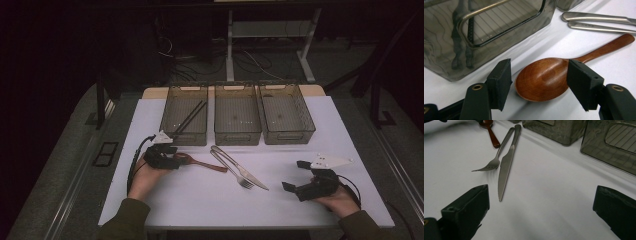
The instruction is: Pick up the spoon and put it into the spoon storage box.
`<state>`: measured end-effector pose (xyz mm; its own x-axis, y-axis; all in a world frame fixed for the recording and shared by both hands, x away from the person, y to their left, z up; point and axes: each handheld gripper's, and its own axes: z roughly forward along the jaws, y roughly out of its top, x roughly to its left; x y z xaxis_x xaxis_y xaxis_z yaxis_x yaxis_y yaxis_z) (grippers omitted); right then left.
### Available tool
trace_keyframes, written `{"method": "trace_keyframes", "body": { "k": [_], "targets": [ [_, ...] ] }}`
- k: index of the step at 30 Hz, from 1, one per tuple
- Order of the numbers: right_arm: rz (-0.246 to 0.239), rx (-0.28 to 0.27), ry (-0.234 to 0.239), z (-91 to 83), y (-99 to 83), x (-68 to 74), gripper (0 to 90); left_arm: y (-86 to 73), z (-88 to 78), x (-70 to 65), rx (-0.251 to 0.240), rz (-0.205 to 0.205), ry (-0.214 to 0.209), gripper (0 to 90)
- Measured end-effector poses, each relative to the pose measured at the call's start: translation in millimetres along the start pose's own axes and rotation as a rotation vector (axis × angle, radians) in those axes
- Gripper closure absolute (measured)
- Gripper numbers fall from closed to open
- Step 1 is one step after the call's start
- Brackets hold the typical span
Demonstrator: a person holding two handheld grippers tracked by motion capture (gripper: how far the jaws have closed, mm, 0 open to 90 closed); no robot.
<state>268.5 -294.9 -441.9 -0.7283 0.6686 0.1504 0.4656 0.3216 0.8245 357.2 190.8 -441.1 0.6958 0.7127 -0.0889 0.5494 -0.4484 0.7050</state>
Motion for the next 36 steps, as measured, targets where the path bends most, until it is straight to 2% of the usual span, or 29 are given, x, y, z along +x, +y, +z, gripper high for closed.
{"method": "trace_keyframes", "body": {
  "k": [9, 14, 22, 24, 29, 36],
  "targets": [
    [0.001, 0.001, 0.001, -0.3, 0.0, 0.2, 0.2, -2.8, 2.9, 1.3, 0.019, 0.007, 0.007, 35.2],
    [0.001, 0.0, 0.001, -0.5, 0.1, 0.1, 0.2, -3.6, 3.2, 1.9, 0.033, 0.026, 0.002, 35.3],
    [0.0, 0.0, 0.002, -0.4, 0.0, 0.2, 0.2, -5.2, 2.1, 2.5, 0.032, 0.059, -0.027, 38.3],
    [0.001, -0.001, 0.002, -0.4, 0.1, 0.3, 0.2, -6.0, 1.4, 2.2, 0.031, 0.06, -0.038, 39.9],
    [-0.001, 0.0, 0.002, -0.4, 0.0, 0.3, 0.2, -7.6, -0.4, 1.4, 0.029, 0.098, -0.08, 49.0],
    [-0.002, 0.0, 0.003, -0.4, 0.0, 0.5, 0.2, -10.2, -4.8, 1.8, 0.04, 0.15, -0.086, 56.6]
  ]
}}
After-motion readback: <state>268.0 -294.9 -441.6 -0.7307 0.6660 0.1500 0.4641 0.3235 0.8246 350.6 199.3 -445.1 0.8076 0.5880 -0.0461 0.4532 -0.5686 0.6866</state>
